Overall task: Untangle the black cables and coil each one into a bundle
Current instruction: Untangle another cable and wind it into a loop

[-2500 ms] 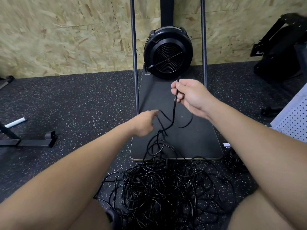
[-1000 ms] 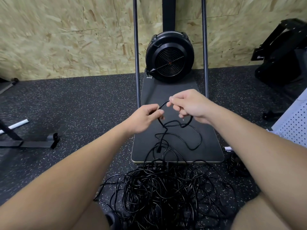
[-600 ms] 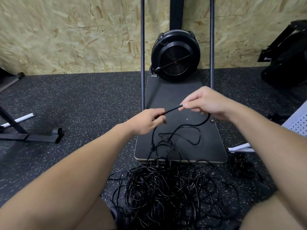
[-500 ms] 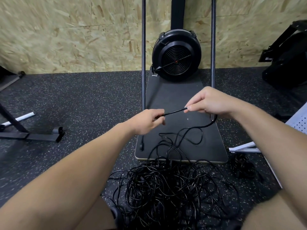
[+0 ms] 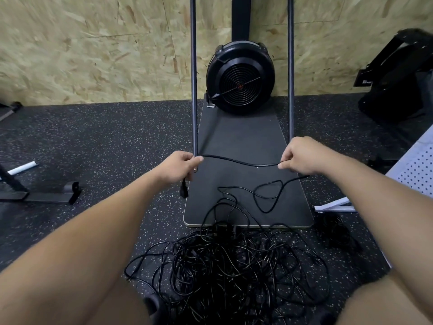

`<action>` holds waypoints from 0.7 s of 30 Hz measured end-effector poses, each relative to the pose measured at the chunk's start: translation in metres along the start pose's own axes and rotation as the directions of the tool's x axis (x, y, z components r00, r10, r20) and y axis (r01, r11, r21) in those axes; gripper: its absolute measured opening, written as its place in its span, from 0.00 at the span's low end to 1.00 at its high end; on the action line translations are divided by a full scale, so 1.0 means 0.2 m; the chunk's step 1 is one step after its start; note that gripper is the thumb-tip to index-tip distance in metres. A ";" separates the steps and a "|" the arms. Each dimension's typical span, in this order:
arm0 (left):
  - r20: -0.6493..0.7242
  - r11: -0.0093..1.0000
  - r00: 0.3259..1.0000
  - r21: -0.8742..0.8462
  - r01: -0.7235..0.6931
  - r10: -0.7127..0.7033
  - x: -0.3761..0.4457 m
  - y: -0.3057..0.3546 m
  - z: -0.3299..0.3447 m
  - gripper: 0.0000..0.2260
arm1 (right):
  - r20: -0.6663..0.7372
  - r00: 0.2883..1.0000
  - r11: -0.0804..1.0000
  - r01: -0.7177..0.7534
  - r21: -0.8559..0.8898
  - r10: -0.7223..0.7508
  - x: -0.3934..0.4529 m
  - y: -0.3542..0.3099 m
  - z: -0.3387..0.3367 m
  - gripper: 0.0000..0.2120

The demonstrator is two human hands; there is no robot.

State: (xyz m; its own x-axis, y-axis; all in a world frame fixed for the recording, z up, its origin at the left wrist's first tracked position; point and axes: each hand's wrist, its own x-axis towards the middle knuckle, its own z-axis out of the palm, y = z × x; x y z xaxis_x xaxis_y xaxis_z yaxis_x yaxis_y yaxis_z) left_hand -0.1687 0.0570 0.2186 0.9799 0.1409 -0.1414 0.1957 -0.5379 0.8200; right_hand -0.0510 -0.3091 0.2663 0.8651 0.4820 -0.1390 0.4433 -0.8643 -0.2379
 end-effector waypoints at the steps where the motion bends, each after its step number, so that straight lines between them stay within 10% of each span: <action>1: -0.015 0.994 1.000 -0.108 0.015 -0.017 0.00 0.05 0.02 0.19 | 0.038 0.999 0.999 0.020 -0.049 -0.018 0.00 -0.02 0.03 0.18; 10: 0.270 0.710 0.959 -0.692 0.128 0.090 -0.04 0.31 0.17 0.14 | 0.372 0.799 0.866 0.500 0.027 -0.472 -0.12 -0.43 0.22 0.15; 18: 0.145 0.944 0.953 -0.237 -0.228 0.266 -0.13 0.34 0.26 0.17 | 0.108 0.828 0.782 0.466 0.414 -0.550 -0.17 -0.52 -0.01 0.11; 21: 0.258 0.960 0.948 -0.252 -0.120 0.186 -0.15 0.36 0.29 0.19 | -0.044 0.900 0.814 0.411 0.410 -0.433 -0.15 -0.47 -0.01 0.11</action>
State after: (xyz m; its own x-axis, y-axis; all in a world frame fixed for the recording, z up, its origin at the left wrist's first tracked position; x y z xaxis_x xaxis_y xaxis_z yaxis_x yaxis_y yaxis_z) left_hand -0.1820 -0.0345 0.2494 0.9755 -0.1811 -0.1248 0.0607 -0.3239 0.9441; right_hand -0.1178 -0.2429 0.2944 0.5974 0.8017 0.0197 0.6204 -0.4465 -0.6448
